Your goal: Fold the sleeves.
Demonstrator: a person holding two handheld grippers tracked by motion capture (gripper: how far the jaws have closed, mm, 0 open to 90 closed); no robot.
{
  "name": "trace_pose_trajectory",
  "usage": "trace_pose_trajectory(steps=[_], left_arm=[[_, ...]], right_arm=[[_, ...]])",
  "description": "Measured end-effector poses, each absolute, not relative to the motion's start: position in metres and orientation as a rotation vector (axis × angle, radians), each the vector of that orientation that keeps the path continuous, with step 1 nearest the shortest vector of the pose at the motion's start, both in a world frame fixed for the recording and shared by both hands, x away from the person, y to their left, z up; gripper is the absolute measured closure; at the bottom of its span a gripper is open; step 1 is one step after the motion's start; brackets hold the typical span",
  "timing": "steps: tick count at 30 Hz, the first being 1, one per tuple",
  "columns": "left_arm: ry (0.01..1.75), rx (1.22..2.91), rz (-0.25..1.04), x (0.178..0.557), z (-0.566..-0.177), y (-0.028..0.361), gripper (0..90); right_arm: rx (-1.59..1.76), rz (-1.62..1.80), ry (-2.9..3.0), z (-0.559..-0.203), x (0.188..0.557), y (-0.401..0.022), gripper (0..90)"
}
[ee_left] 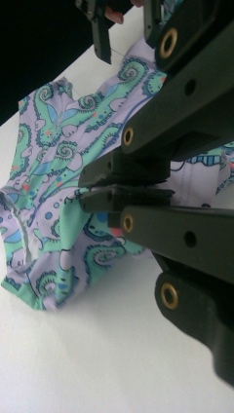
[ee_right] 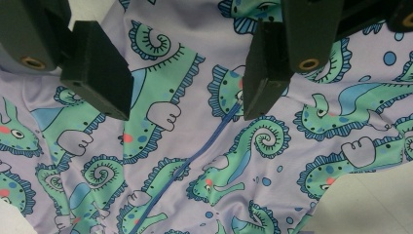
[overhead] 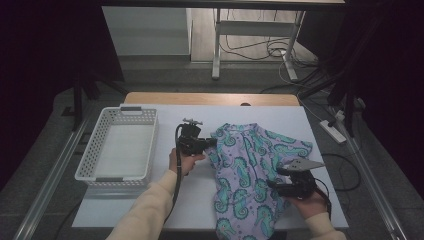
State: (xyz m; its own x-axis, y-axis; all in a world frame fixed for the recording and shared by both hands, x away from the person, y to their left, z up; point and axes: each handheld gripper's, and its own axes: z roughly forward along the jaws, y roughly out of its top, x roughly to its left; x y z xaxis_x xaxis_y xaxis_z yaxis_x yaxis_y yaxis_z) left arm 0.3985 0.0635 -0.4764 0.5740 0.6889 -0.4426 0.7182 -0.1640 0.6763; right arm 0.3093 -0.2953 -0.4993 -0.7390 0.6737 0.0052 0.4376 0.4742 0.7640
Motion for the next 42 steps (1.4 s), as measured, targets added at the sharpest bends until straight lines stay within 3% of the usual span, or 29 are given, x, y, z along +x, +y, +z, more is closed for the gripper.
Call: trace_pose_trajectory(steps=[17,22,23,25,29,32,42], left_arm=[[1.115,1.863,-0.13,0.432,-0.475,0.016,84.0],[1.096,1.885,-0.163,0.431,-0.48,0.007,79.5],[1.094,1.886,-0.167,0.43,-0.481,0.007,75.7],[1.08,1.913,-0.155,0.429,-0.481,0.008,57.1],[1.038,1.956,-0.088,0.421,-0.475,0.021,47.1],[1.017,2.004,-0.026,0.412,-0.472,0.031,43.1],[0.979,2.037,0.008,0.384,-0.484,0.05,39.0]], right_arm=[[0.934,1.111,2.448,-0.503,0.31,-0.293,36.4],[0.933,1.106,2.452,-0.503,0.31,-0.293,36.3],[0.934,1.107,2.452,-0.503,0.31,-0.293,36.3],[0.933,1.108,2.45,-0.503,0.309,-0.293,36.3],[0.932,1.12,2.437,-0.501,0.309,-0.294,36.3],[0.935,1.124,2.429,-0.5,0.31,-0.293,36.1],[0.899,1.134,2.436,-0.494,0.313,-0.279,36.0]])
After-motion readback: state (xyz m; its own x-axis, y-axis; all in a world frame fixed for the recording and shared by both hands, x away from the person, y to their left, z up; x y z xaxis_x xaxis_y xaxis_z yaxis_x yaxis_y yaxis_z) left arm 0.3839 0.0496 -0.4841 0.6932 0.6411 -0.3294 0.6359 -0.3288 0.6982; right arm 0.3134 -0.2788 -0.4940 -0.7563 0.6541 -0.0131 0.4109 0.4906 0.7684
